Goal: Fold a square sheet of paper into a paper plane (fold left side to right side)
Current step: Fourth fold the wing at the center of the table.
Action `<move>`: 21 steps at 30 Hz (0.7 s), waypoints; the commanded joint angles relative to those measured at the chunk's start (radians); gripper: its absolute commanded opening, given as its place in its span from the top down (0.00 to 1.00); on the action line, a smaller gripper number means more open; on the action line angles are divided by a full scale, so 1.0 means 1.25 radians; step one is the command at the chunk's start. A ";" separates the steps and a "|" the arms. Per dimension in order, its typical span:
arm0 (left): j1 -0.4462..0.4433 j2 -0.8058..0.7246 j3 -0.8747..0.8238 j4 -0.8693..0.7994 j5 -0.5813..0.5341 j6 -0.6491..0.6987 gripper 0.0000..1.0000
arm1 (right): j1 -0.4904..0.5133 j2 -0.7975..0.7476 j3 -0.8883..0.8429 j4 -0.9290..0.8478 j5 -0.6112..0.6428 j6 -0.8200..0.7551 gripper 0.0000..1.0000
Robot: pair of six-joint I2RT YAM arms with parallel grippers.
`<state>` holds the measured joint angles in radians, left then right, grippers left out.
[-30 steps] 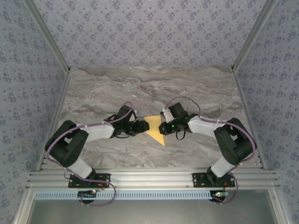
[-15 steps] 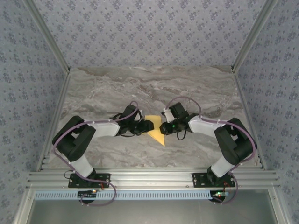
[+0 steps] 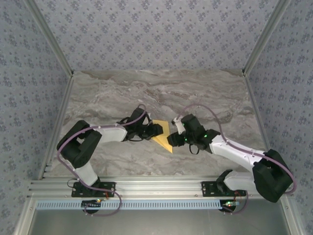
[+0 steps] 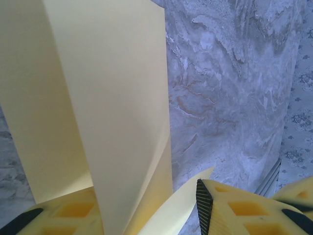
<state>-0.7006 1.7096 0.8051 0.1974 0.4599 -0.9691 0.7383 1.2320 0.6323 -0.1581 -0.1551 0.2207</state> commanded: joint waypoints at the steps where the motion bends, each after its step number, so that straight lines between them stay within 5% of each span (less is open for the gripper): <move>1: -0.004 -0.020 0.030 -0.018 0.009 -0.024 0.56 | 0.071 0.023 -0.031 0.027 0.095 0.017 0.50; 21: -0.003 -0.015 0.092 -0.074 0.016 -0.060 0.56 | 0.146 0.216 0.028 0.088 0.211 0.011 0.54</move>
<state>-0.7006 1.7096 0.8894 0.1307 0.4595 -1.0397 0.9127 1.4796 0.6399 -0.0586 0.0746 0.2272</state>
